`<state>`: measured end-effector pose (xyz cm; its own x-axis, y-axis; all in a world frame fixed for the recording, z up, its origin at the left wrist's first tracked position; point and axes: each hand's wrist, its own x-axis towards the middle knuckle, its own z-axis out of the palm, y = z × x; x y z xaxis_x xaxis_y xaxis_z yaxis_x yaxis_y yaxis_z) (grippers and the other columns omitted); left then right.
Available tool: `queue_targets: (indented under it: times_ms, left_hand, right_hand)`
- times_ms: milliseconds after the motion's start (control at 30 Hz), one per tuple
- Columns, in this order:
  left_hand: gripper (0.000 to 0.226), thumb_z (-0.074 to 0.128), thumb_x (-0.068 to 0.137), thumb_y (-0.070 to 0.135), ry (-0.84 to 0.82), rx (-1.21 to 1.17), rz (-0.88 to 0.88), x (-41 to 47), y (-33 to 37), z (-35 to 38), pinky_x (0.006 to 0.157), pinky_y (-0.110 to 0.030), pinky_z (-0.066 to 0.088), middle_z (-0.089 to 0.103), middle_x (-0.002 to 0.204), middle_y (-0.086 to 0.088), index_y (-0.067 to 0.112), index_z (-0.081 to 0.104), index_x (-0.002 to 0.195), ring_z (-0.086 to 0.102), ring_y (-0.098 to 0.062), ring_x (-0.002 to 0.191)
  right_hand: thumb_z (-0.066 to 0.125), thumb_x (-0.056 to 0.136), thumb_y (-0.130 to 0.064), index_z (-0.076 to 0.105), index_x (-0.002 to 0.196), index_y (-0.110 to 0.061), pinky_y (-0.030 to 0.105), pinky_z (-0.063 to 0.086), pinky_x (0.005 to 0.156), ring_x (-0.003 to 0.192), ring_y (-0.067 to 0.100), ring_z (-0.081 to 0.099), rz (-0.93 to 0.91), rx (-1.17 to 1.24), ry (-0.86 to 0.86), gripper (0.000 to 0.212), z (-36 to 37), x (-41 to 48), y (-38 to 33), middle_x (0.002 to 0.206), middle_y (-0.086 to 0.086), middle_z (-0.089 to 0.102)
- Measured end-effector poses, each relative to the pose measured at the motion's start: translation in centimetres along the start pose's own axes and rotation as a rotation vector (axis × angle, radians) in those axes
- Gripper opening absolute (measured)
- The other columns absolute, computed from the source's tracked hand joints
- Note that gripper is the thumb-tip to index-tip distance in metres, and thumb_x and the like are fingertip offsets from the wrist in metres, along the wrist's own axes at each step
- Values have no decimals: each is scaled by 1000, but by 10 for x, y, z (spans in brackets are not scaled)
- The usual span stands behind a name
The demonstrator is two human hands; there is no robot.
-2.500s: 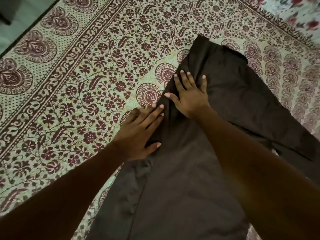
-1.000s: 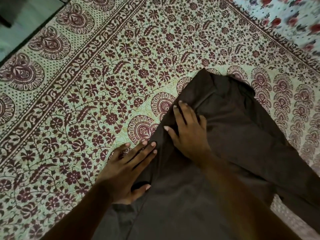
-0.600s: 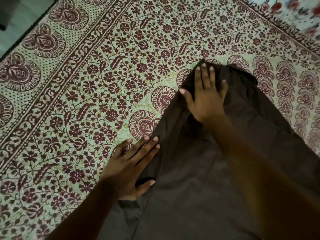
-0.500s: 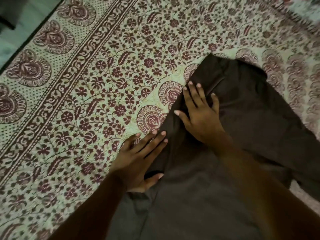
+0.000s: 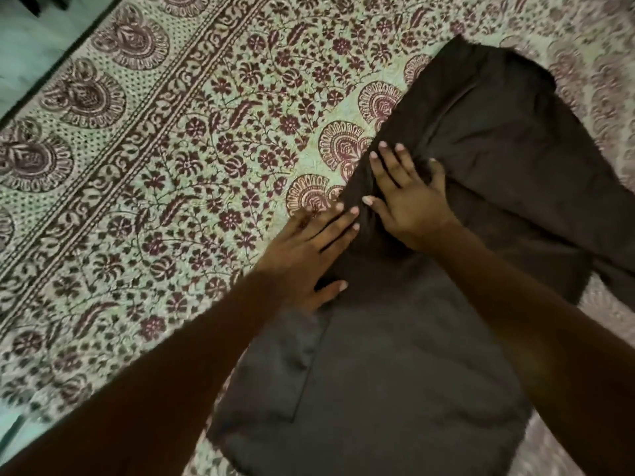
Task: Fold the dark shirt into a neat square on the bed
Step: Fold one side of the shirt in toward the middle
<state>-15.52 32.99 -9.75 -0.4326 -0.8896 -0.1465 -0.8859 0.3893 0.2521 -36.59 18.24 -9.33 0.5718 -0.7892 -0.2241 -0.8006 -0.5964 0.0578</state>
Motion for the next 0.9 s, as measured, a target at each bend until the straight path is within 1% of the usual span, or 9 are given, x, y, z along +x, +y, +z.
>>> queue_targets:
  times_ms: [100,267,400,467,500,600,733,800,900]
  left_hand:
    - [84,38,101,61,-27,-1,-20,-78,23,20,127,-53,18,3,176,-4,16,12,167,2,-23,163]
    - [80,42,102,60,-75,-27,-65,-188,53,43,123,-54,25,8,176,-1,21,17,166,9,-24,162]
    - [75,44,102,56,-91,-7,-70,-231,64,47,122,-54,21,12,175,0,23,21,166,16,-27,161]
    - [74,45,102,55,-91,-15,-78,-235,65,47,121,-58,28,13,175,-2,21,25,165,18,-28,160]
    - [74,46,102,54,-88,-21,-79,-235,66,47,119,-60,31,13,175,-3,21,27,164,18,-29,160]
    - [72,46,101,53,-78,-22,-69,-233,66,49,116,-62,34,15,175,-5,19,30,163,20,-31,160]
    - [70,43,103,54,-51,-26,-40,-234,63,53,118,-60,32,16,174,-5,20,31,163,19,-31,160]
    - [70,42,103,54,-48,-48,-34,-234,61,51,118,-57,30,15,175,-2,21,30,163,17,-29,160]
    - [68,44,103,51,-47,-64,-32,-233,61,47,117,-57,31,18,174,-3,21,33,162,19,-30,160]
  right_hand:
    - [19,102,-64,17,166,-20,67,15,118,161,24,10,-44,-3,-20,78,4,-33,-25,174,3,9]
    - [25,102,-65,19,166,-19,64,17,121,161,22,11,-94,-14,-2,79,26,-109,-84,174,2,10]
    - [26,103,-66,24,165,-21,63,22,120,160,22,16,-257,-26,-20,76,30,-167,-124,173,4,13]
    - [22,104,-67,24,164,-23,64,22,120,160,21,15,-289,-11,-13,75,25,-173,-129,174,3,13]
    - [21,103,-67,24,165,-23,63,21,120,160,21,15,-258,2,4,76,20,-168,-128,174,3,12]
    - [20,100,-72,19,165,-26,63,17,120,160,22,13,-68,35,31,81,9,-129,-111,174,2,9]
    - [7,89,-83,10,166,-30,67,10,121,161,24,6,155,85,-86,93,1,-69,-80,175,2,4]
    - [6,88,-84,6,166,-25,69,6,120,161,26,4,143,37,-99,98,3,-67,-86,175,5,1]
    - [14,94,-80,7,166,-21,70,7,120,161,27,5,-18,-20,-65,93,14,-111,-118,174,9,-1]
